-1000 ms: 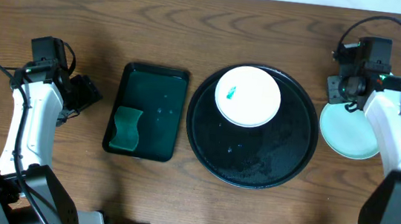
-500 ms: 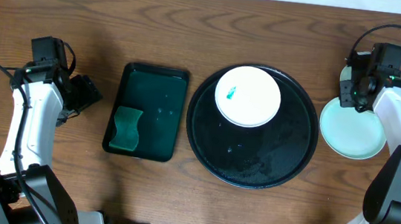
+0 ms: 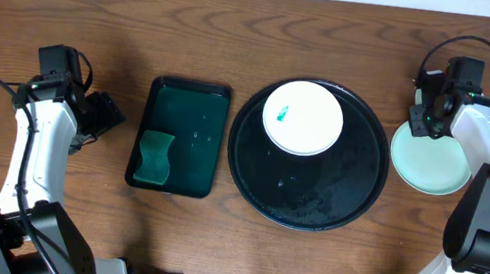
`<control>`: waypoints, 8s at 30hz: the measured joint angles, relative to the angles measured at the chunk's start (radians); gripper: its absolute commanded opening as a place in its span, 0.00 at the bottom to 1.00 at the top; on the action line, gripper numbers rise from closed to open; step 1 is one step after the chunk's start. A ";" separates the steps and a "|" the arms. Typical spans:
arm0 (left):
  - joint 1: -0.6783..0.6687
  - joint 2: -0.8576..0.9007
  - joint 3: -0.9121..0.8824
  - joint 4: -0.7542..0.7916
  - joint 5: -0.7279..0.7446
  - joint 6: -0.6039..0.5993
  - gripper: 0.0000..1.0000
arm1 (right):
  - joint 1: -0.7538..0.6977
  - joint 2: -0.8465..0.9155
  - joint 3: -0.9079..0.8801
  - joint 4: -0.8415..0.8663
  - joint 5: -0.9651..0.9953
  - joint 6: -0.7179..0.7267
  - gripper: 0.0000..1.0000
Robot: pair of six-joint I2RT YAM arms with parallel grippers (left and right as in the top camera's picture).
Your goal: Clean dirty plates on tray and stack at the side
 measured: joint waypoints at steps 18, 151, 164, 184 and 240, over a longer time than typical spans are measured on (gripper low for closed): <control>0.000 0.000 0.000 0.000 0.000 0.000 0.81 | 0.030 0.000 0.000 -0.125 0.007 0.002 0.01; 0.000 0.000 0.000 0.000 0.000 0.000 0.81 | 0.414 -0.069 -0.097 -0.118 0.112 0.610 0.02; 0.000 0.000 0.000 0.000 0.000 0.000 0.81 | 0.413 -0.069 -0.097 -0.116 0.131 0.455 0.35; 0.000 0.000 0.000 0.000 0.000 0.000 0.81 | 0.369 -0.072 -0.154 -0.051 -0.018 0.568 0.01; 0.000 0.000 0.000 0.000 0.000 0.000 0.81 | 0.369 -0.080 -0.195 -0.014 -0.058 0.562 0.06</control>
